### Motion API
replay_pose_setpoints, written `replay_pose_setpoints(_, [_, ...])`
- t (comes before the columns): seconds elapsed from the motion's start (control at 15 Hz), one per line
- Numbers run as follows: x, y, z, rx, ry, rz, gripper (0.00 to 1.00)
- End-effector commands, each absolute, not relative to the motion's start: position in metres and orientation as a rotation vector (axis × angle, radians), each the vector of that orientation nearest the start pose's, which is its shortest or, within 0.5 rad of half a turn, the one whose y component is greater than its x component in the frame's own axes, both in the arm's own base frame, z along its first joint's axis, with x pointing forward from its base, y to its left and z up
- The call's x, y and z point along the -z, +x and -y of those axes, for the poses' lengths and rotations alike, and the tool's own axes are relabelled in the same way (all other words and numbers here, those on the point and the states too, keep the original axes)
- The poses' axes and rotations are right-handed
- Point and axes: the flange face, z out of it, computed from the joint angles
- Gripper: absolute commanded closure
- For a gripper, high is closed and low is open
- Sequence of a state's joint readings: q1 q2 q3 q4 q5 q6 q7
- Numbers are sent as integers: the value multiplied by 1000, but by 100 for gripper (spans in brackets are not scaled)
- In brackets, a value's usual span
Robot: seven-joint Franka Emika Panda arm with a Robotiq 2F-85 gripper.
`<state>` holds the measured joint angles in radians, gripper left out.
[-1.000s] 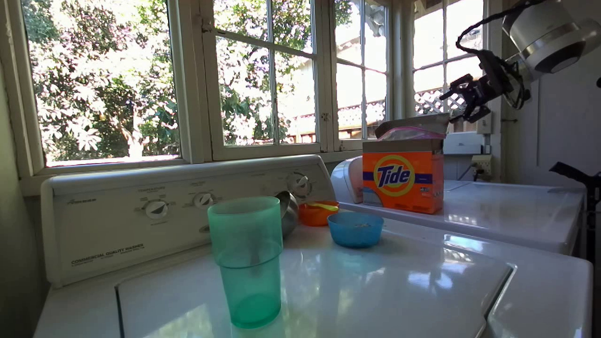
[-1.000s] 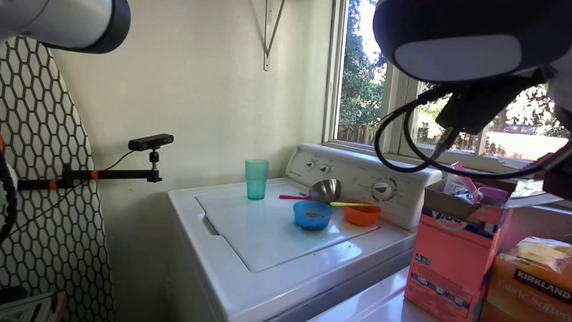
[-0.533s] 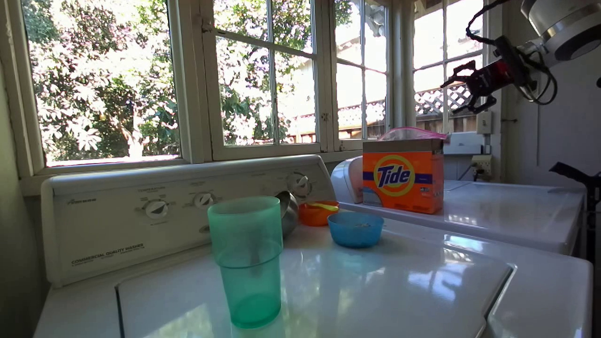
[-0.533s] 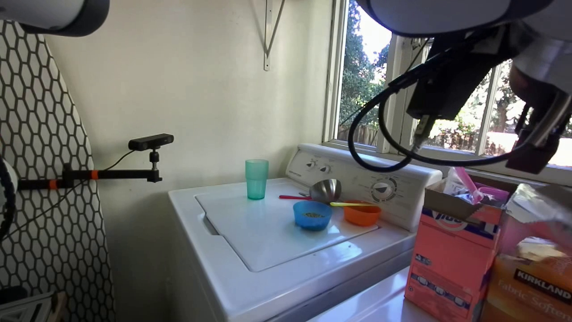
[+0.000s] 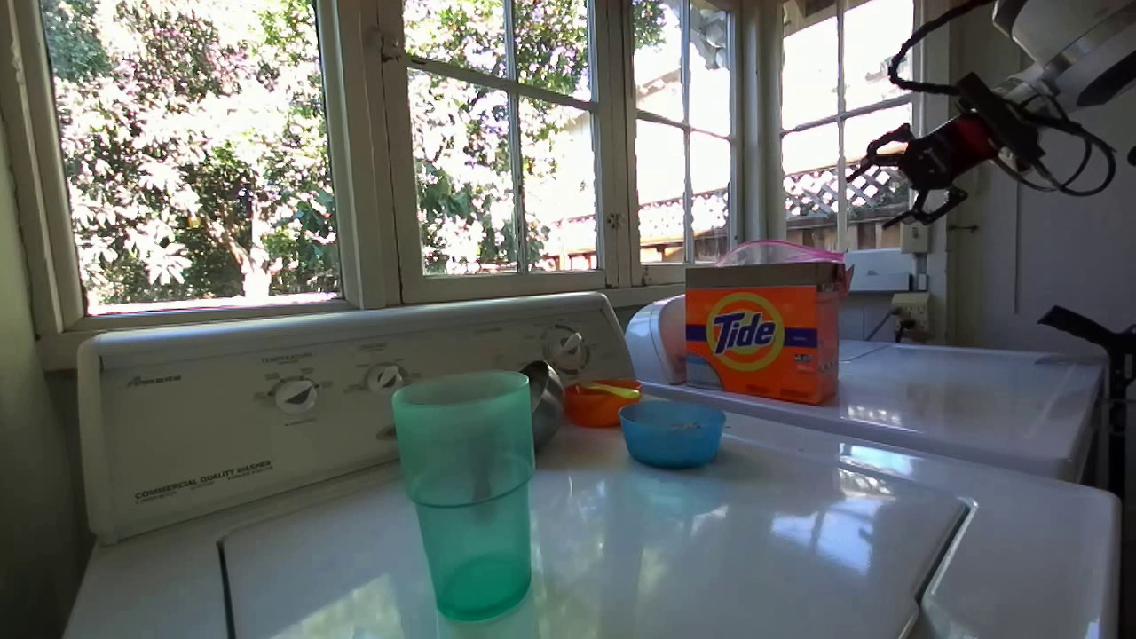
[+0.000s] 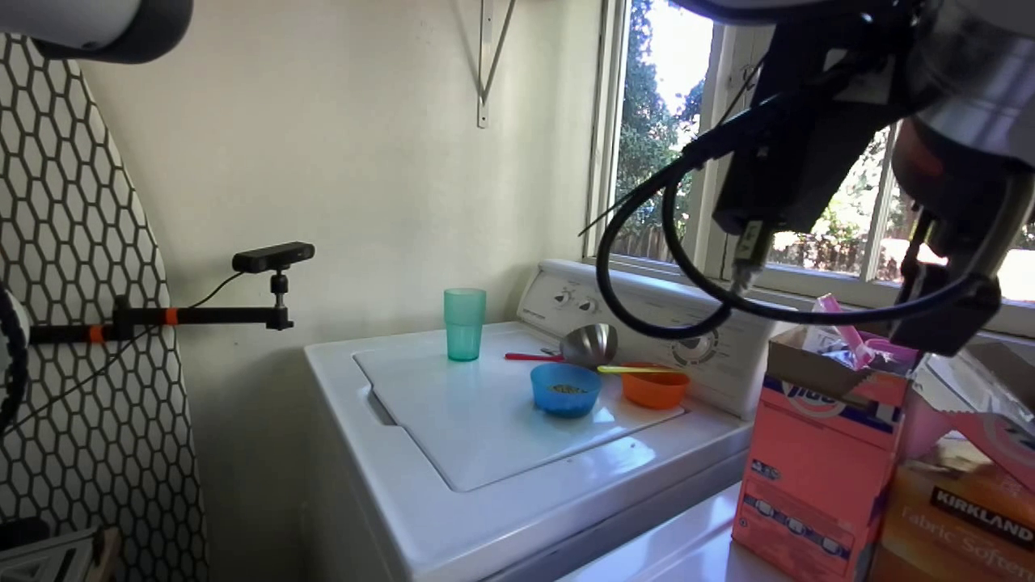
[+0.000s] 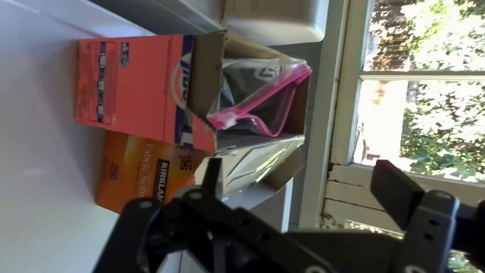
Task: Close the orange box
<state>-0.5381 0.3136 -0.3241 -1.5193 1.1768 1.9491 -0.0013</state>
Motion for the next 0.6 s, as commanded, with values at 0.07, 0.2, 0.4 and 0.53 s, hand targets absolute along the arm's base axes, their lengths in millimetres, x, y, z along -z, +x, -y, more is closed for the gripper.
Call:
replay_pose_setpoints(0.07, [-493,539,465,501,-1785,-1434,0])
replay_pose_setpoints(0.2, [-500,528,461,525,-1773,-1404,0])
replay_pose_setpoints(0.4, [-476,547,464,462,-1777,-1461,0])
replay_pose_setpoints(0.53, [-471,556,468,451,-1719,-1489,0])
